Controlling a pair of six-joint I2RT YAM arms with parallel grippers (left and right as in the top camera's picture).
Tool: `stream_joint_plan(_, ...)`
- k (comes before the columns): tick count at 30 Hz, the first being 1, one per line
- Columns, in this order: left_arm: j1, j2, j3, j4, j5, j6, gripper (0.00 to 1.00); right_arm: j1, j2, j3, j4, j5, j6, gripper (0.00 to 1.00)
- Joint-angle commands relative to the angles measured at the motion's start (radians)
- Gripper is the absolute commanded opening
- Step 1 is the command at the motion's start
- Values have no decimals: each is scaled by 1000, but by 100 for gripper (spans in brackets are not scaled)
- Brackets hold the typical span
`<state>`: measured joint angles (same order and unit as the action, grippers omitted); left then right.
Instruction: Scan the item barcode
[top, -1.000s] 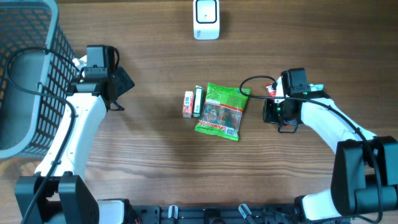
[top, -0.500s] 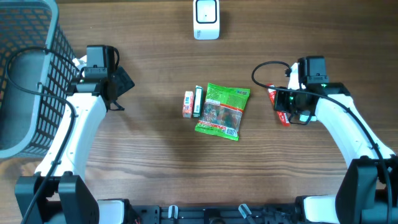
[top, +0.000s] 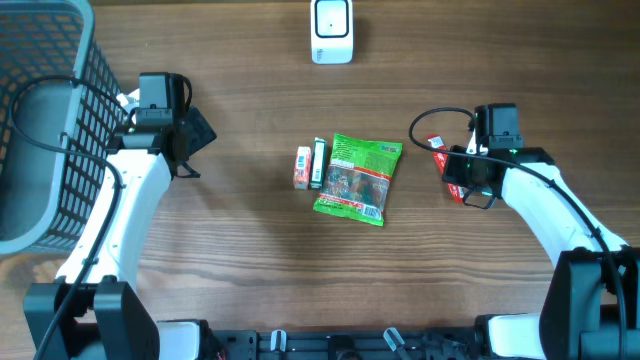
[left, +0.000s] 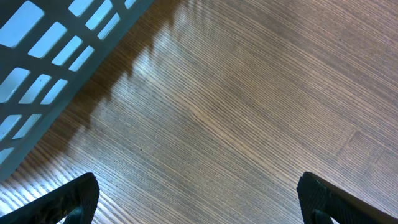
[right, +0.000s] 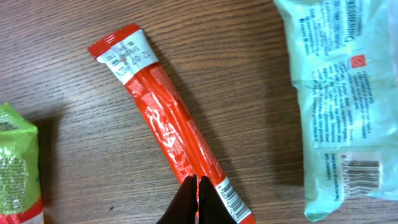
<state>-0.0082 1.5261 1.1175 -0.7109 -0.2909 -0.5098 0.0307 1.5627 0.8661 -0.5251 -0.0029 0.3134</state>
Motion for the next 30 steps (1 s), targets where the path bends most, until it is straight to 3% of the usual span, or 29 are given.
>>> stream_joint_plan(1,4,5,1,3,-13,8,100,-2,18,-22,3,27,33,4)
stream_joint_plan(12,4,5,1,3,-13,8,100,-2,68,-144,69,-117,55,5)
stream_joint_plan(18,4,5,1,3,-13,8,100,-2,-10,-13,-43,-294,-95,7)
stream_joint_plan(23,4,5,1,3,-13,8,100,-2,-37,128,-121,-204,-130,12)
stream_joint_plan(30,4,5,1,3,-13,8,100,-6,-2,108,-115,2,-47,10)
